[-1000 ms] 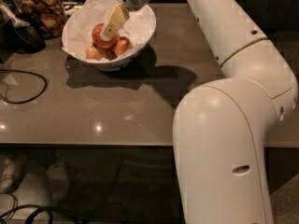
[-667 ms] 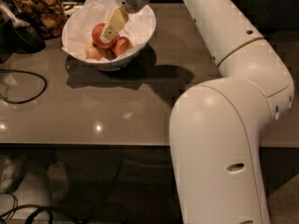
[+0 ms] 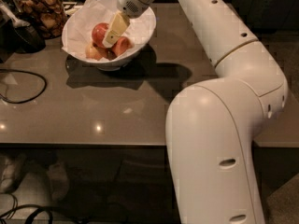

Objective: Pick apple from white bowl

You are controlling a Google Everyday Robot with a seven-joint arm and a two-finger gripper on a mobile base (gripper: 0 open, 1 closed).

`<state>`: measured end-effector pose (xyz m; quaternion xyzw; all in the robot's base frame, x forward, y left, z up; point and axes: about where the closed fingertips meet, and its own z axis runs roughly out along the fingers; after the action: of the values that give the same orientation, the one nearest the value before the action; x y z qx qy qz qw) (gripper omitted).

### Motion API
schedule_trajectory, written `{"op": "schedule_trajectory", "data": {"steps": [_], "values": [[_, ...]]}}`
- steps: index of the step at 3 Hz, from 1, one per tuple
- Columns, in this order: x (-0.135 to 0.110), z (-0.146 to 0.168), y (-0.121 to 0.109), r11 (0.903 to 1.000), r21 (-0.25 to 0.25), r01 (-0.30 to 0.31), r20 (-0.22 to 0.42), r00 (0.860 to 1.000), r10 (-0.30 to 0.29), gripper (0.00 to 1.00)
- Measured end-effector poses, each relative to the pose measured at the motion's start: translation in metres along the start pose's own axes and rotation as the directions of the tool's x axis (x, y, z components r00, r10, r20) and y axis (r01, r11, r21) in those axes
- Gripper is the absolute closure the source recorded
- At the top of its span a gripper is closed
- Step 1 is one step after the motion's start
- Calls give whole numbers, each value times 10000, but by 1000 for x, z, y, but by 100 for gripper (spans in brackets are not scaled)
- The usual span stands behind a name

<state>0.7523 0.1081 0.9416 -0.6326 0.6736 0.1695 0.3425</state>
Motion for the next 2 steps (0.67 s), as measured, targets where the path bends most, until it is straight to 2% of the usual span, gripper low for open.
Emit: {"op": "schedule_trajectory", "data": {"steps": [2], "values": [[-4,20,9,9989,-408,-212,-93,9997,208,0]]}}
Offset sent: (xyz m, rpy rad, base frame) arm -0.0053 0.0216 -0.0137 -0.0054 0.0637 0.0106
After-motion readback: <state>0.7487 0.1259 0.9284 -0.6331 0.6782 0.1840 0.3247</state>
